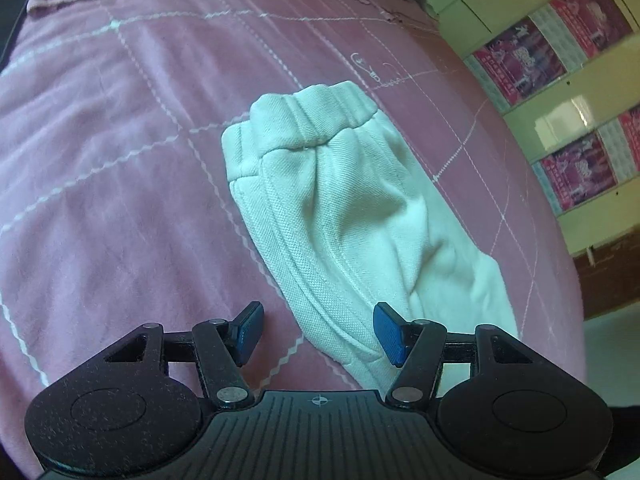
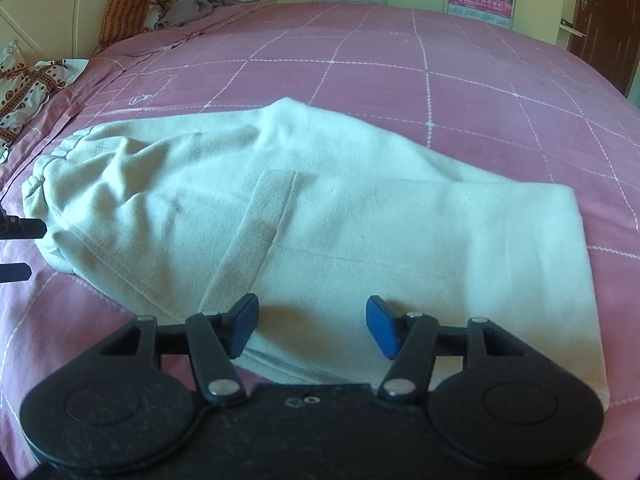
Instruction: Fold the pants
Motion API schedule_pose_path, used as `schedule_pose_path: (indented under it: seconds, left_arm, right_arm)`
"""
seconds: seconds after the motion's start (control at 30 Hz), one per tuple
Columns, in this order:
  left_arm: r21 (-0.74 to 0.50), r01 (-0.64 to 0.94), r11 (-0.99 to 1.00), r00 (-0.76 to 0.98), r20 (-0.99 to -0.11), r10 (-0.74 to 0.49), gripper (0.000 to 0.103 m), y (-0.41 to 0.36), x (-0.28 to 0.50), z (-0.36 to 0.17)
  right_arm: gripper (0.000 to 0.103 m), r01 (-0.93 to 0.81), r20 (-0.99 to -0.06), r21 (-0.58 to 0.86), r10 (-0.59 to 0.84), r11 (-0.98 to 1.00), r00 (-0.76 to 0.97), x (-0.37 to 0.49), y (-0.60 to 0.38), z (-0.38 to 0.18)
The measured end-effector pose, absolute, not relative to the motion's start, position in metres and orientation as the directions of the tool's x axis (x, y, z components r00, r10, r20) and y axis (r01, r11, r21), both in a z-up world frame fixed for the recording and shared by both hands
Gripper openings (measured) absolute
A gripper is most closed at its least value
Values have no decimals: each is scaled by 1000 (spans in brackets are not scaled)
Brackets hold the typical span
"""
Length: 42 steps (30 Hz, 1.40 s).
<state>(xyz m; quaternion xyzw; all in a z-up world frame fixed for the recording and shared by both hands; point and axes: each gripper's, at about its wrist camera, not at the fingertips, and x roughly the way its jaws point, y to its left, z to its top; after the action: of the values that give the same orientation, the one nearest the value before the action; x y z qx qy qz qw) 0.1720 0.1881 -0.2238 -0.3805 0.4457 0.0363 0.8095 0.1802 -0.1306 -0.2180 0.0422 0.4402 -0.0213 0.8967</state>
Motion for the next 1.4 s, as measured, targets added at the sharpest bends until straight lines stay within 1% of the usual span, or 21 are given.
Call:
schedule_pose_path:
  seconds: [0.1, 0.27, 0.4, 0.47, 0.5, 0.57, 0.67, 0.73, 0.8, 0.87, 0.97, 1.0, 1.03, 1.13, 1.23, 1.27, 1.37, 1.4]
  left_arm:
    - [-630, -419, 654, 603, -731, -319, 59, 195, 182, -242]
    - [-692, -434, 576, 635, -689, -349, 59, 193, 202, -262]
    - [-709, -451, 542, 652, -677, -342, 43, 185, 224, -276]
    - [-721, -458, 521, 662, -667, -341, 38, 183, 230, -282]
    - [-723, -460, 515, 666, -665, -338, 32, 182, 233, -282]
    - [-726, -458, 513, 676, -659, -329, 24, 179, 233, -283]
    - [-715, -431, 550, 695, -652, -304, 20, 173, 230, -272]
    - [-701, -382, 602, 719, -634, -283, 19, 168, 229, -254]
    - [-644, -271, 715, 754, -604, -258, 18, 148, 232, -224]
    - [-580, -141, 803, 786, -558, -266, 18, 121, 234, -193]
    - [-512, 29, 858, 799, -504, -328, 18, 77, 238, -155]
    - [-485, 87, 870, 797, -490, -353, 18, 62, 236, -145]
    - [-457, 144, 878, 789, -483, -380, 18, 45, 235, -137]
    - [-371, 318, 873, 735, -485, -474, 18, -13, 224, -127]
    - [-304, 463, 833, 645, -529, -552, 18, -72, 205, -129]
    - [-276, 496, 823, 609, -566, -556, 18, -93, 200, -136]
    - [-207, 566, 798, 464, -720, -516, 20, -148, 191, -163]
    - [-179, 576, 798, 458, -737, -496, 23, -157, 186, -166]
  right_arm:
    - [62, 83, -792, 65, 1, 994, 611, 179, -134, -221]
    - [62, 89, -792, 60, -7, 994, 611, 181, -134, -223]
    - [62, 93, -791, 47, -20, 995, 612, 183, -133, -225]
    - [62, 94, -792, 43, -23, 995, 610, 184, -132, -225]
    - [62, 94, -794, 42, -24, 995, 608, 185, -132, -225]
    - [62, 95, -793, 37, -29, 995, 609, 186, -131, -222]
    - [61, 85, -764, 8, -49, 996, 643, 191, -127, -213]
    - [61, 76, -766, -21, -65, 997, 640, 199, -123, -214]
    - [61, 46, -808, -68, -81, 997, 583, 207, -117, -232]
    - [62, 21, -807, -98, -91, 995, 584, 208, -115, -238]
    - [62, 32, -827, -38, -49, 999, 560, 213, -125, -231]
    - [60, 39, -823, -6, -27, 999, 568, 211, -131, -227]
    - [60, 62, -808, 32, -11, 998, 588, 206, -139, -220]
    - [61, 140, -767, 76, -32, 987, 641, 185, -167, -203]
    - [63, 209, -746, 85, -77, 974, 661, 161, -206, -192]
    - [63, 235, -747, 87, -93, 968, 659, 152, -220, -190]
    - [66, 324, -764, 102, -135, 940, 631, 128, -262, -194]
    - [66, 348, -771, 117, -136, 930, 622, 121, -273, -196]
